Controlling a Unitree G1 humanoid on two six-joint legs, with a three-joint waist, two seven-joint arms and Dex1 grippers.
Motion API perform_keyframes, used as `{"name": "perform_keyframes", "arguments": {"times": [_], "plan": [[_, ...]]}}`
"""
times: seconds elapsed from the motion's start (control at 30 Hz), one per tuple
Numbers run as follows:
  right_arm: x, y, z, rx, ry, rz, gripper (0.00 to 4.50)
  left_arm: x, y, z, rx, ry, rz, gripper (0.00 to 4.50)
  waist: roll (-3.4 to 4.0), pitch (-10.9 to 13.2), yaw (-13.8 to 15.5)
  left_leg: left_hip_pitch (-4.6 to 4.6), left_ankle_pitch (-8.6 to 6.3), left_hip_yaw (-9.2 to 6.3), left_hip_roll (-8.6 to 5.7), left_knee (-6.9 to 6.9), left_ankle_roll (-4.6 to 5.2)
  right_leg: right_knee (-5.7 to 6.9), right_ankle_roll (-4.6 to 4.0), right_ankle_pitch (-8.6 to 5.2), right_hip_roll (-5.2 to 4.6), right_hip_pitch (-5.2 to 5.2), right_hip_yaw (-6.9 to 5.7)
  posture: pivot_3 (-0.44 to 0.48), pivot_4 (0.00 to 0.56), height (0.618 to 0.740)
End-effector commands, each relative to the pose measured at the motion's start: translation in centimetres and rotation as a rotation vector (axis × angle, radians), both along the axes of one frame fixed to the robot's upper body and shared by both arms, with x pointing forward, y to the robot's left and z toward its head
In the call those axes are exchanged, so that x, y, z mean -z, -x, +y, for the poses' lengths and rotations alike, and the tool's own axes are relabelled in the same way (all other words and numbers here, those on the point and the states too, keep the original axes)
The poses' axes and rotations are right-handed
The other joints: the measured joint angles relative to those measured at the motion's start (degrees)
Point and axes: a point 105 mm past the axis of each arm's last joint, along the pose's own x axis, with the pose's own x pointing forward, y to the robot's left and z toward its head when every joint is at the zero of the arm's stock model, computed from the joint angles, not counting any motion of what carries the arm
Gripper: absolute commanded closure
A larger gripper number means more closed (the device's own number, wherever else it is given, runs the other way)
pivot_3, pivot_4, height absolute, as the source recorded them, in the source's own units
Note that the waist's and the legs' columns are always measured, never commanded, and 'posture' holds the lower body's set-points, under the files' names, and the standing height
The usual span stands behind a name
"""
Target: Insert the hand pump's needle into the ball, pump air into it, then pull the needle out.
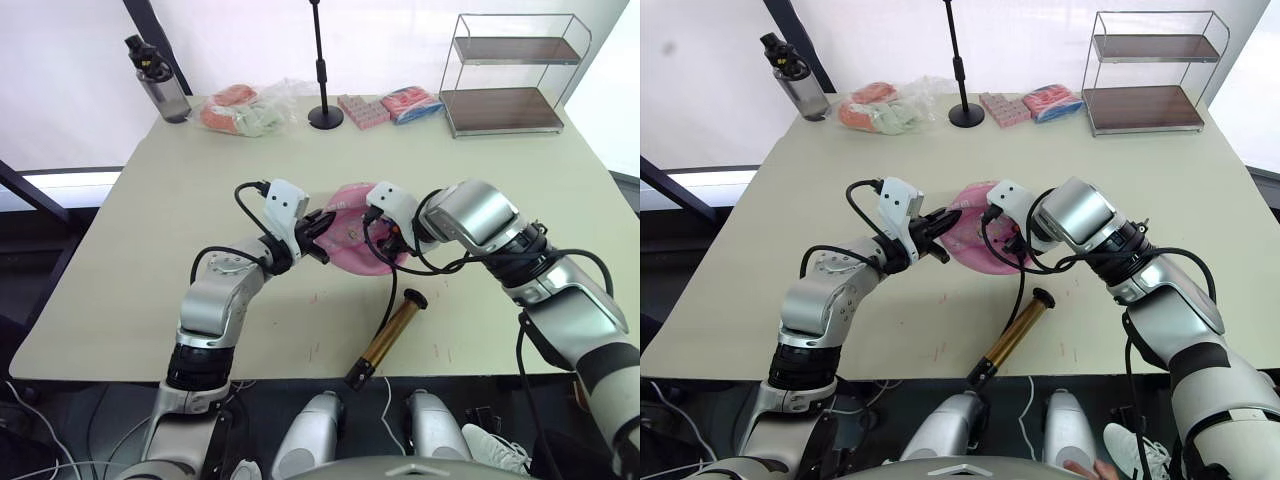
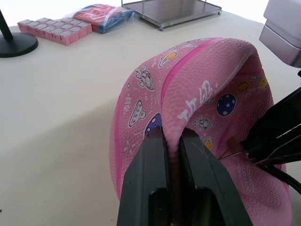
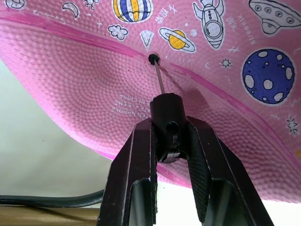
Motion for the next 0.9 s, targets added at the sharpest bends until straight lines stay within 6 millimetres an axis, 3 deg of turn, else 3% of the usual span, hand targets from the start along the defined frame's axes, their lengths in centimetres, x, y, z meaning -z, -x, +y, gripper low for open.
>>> {"name": "perform_keyframes", "arguments": {"times": [0.03,0.3,0.7,0.9], "plan": [[2.3,0.0,-2.0,0.081,0.091,0.044,4.13,-0.4,-0.1,0.4,-0.022,0.014,-0.017,4.40,0.00,0.00,-0.01,0.00,0.00,0.00,0.00,0.00,0.00,0.00,0.00,0.00,0.00,0.00,0.00,0.000,0.150,0.736],[2.6,-0.1,-3.2,0.129,0.099,0.064,4.13,-0.3,-0.3,0.9,-0.045,0.027,-0.014,4.40,0.00,-0.01,0.03,0.02,-0.01,0.00,0.00,0.00,0.01,-0.01,0.00,0.00,0.00,0.02,0.00,0.000,0.150,0.736],[2.9,0.2,-3.2,0.132,0.095,0.081,4.13,-0.3,-0.6,1.0,-0.052,0.029,-0.016,4.40,0.01,-0.02,0.12,0.02,-0.01,-0.01,-0.01,0.00,0.01,-0.09,0.04,0.02,-0.01,0.07,-0.01,0.000,0.150,0.736],[3.0,0.4,-2.2,0.103,0.092,0.080,4.13,-0.3,-0.4,0.4,-0.030,0.035,-0.013,4.40,0.01,-0.03,0.11,0.02,-0.01,-0.01,-0.01,-0.01,0.02,-0.12,0.05,0.03,-0.01,0.08,-0.01,0.000,0.150,0.736]]}}
